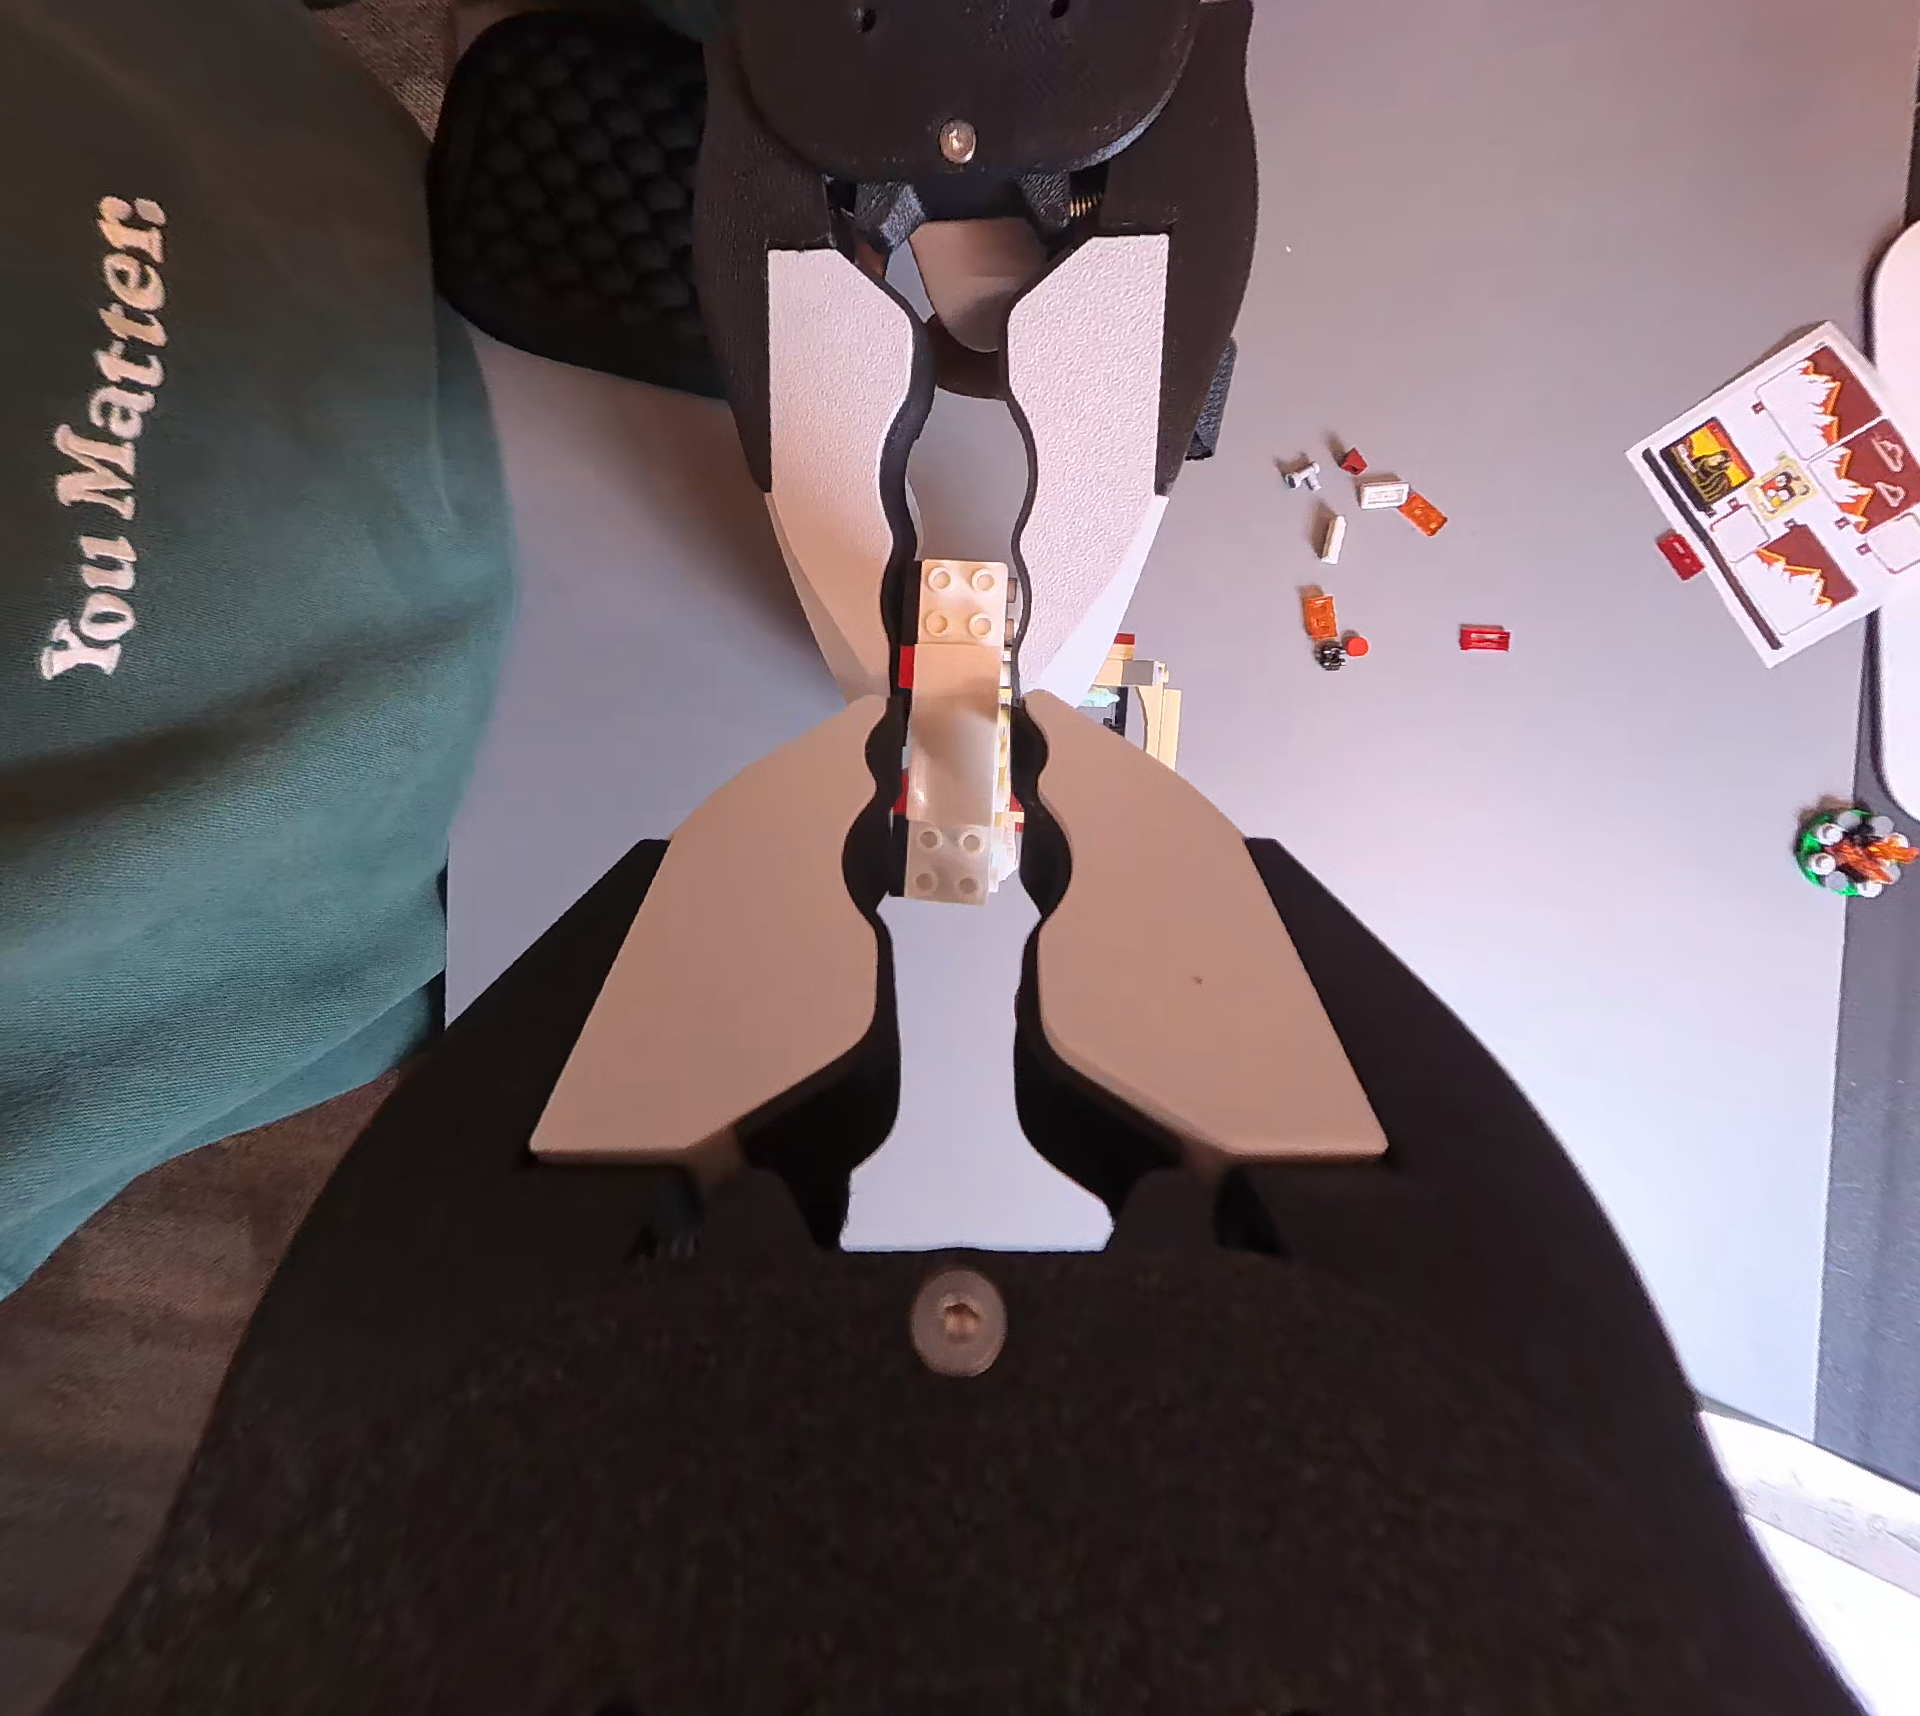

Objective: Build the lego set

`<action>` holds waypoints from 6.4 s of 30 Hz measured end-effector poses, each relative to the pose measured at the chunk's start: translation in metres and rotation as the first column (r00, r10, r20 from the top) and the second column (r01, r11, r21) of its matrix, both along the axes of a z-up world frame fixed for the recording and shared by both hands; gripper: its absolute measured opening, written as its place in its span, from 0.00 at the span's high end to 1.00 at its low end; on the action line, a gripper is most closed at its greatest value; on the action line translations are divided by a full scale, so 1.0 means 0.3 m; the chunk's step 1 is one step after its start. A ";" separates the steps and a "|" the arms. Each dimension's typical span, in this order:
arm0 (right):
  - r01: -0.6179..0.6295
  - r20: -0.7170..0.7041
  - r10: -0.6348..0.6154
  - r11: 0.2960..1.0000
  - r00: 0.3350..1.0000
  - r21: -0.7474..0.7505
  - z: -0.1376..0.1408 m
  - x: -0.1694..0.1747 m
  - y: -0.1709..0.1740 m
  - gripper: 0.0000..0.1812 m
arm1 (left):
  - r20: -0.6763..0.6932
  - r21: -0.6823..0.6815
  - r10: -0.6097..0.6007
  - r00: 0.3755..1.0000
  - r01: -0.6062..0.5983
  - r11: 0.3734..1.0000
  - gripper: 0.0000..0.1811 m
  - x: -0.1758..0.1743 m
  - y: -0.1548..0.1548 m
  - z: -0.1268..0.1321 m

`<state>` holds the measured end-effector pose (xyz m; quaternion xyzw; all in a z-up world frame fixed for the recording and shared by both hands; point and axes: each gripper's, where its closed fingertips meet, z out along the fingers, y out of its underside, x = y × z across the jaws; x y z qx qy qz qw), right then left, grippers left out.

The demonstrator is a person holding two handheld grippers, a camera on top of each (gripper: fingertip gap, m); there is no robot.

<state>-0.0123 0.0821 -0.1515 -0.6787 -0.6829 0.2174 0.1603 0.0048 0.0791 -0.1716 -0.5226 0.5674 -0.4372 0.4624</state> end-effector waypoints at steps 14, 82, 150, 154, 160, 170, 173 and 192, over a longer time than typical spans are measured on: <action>-0.010 0.035 0.008 0.998 0.999 0.066 0.008 0.000 0.005 1.00 | 0.002 -0.008 0.015 1.000 -0.015 1.000 0.87 -0.002 0.008 0.000; 0.004 0.100 -0.015 0.995 0.995 0.104 -0.003 -0.004 0.042 0.93 | -0.006 -0.029 0.086 0.996 -0.087 0.996 0.87 -0.007 0.040 -0.001; 0.058 -0.038 -0.058 0.401 0.998 0.914 -0.009 0.019 0.108 0.91 | 0.011 -0.111 0.241 0.971 -0.238 0.965 0.87 -0.007 0.088 0.002; 0.067 -0.055 -0.047 0.330 0.997 0.942 -0.005 0.017 0.108 0.93 | 0.016 -0.119 0.238 0.971 -0.235 0.965 0.87 -0.008 0.092 0.003; 0.050 -0.047 -0.018 0.216 0.999 0.975 -0.005 0.021 0.097 0.94 | 0.014 -0.106 0.235 0.972 -0.232 0.967 0.87 -0.004 0.085 0.003; 0.015 -0.015 0.004 0.065 1.000 0.998 -0.007 0.020 0.085 0.95 | 0.015 -0.083 0.226 0.974 -0.224 0.971 0.87 -0.006 0.080 0.003; 0.026 -0.026 0.003 0.035 1.000 0.999 -0.007 0.023 0.081 0.95 | 0.011 -0.075 0.226 0.974 -0.224 0.972 0.87 -0.005 0.078 0.002; 0.000 0.000 0.023 0.025 1.000 1.000 -0.010 0.015 0.063 0.92 | 0.008 -0.081 0.224 0.975 -0.222 0.972 0.87 -0.009 0.081 0.002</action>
